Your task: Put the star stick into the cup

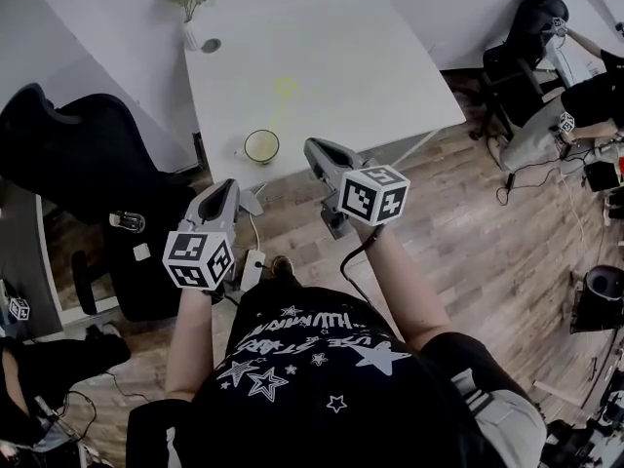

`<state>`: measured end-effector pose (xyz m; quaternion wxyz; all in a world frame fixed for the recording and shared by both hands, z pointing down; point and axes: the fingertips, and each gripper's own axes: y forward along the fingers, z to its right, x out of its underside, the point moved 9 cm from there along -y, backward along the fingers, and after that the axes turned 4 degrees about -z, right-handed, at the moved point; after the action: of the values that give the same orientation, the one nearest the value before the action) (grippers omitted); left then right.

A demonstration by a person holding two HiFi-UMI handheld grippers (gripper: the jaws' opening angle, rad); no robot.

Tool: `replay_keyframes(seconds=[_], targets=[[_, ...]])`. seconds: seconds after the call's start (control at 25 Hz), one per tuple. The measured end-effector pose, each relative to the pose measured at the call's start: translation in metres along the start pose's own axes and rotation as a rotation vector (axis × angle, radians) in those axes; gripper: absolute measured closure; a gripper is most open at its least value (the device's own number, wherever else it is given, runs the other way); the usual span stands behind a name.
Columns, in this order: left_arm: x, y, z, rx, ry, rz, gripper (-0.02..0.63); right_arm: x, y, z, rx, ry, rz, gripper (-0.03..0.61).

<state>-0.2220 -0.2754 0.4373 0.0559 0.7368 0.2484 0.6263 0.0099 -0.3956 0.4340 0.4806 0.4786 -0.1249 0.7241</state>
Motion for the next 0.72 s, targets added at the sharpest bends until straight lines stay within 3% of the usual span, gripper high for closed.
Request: replay_keyframes(seconds=[0.72], targets=[[0.030, -0.053, 0.083, -0.006, 0.028, 0.035, 0.611, 0.042, -0.100, -0.025, -0.039, -0.053, -0.045, 0.565]])
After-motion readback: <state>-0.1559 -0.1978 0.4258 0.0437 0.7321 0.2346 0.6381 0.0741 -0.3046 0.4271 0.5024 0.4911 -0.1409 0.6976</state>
